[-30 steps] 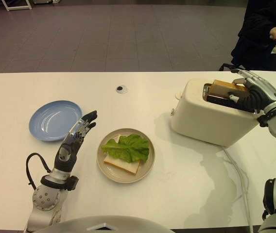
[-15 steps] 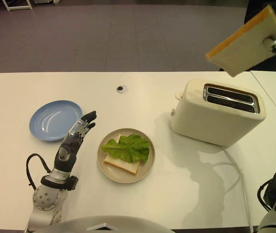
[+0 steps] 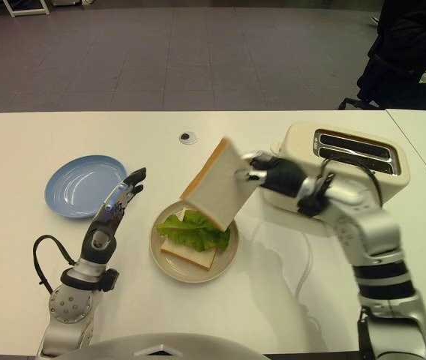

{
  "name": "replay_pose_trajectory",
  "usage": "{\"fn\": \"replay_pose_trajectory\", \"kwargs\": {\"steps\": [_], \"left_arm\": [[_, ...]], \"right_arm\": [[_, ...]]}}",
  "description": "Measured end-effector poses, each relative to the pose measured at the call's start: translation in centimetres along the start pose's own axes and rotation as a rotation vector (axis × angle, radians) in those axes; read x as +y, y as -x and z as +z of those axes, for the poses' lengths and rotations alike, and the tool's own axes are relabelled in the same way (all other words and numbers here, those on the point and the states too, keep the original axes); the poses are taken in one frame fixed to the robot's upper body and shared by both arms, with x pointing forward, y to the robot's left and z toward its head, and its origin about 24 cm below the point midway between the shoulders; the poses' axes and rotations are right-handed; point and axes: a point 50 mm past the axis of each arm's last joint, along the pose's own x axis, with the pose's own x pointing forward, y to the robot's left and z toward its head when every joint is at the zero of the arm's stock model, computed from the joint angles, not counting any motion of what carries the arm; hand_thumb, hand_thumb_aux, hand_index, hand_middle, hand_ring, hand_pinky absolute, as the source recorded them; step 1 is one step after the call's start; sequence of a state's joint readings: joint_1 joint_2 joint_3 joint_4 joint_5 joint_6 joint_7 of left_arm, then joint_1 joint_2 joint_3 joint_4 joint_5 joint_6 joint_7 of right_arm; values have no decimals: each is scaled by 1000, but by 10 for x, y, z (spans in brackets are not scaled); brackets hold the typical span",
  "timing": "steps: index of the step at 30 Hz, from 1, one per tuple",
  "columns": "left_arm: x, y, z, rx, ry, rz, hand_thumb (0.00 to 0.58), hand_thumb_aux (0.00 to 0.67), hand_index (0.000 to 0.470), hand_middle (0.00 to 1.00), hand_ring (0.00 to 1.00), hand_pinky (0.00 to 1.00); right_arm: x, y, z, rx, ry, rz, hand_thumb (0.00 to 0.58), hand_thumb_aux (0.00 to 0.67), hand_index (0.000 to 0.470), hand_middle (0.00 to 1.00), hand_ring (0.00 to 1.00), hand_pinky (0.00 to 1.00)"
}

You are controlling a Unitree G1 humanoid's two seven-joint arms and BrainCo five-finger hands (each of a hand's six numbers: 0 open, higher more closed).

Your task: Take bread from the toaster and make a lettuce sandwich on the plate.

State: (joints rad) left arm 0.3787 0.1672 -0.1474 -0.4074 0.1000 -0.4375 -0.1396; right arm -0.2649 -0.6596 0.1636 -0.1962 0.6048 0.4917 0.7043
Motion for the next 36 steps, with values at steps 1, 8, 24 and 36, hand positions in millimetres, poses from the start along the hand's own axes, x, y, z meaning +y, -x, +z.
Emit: {"fn": "replay_pose_trajectory", "kwargs": {"steps": [1, 8, 24, 36], "left_arm": [[0, 0, 0, 2, -5, -1, 0, 0, 0, 0, 0, 0], [-3, 1, -2, 2, -53, -26, 0, 0, 0, 0, 0, 0], [-39, 15, -10, -75, -694, -433, 0, 0, 0, 0, 0, 0], [-56, 27, -34, -60, -962, -657, 45, 26, 18, 0, 0, 0]], "right_arm": [[4, -5, -6, 22, 8, 9, 580, 670, 470, 0, 0, 0], [5, -20, -33, 127, 95, -41, 580, 670, 470, 0, 0, 0], [14, -42, -47, 135, 302, -54, 580, 670, 470, 0, 0, 0], [13, -46, -49, 134, 314, -71, 0, 0, 0, 0, 0, 0]]}}
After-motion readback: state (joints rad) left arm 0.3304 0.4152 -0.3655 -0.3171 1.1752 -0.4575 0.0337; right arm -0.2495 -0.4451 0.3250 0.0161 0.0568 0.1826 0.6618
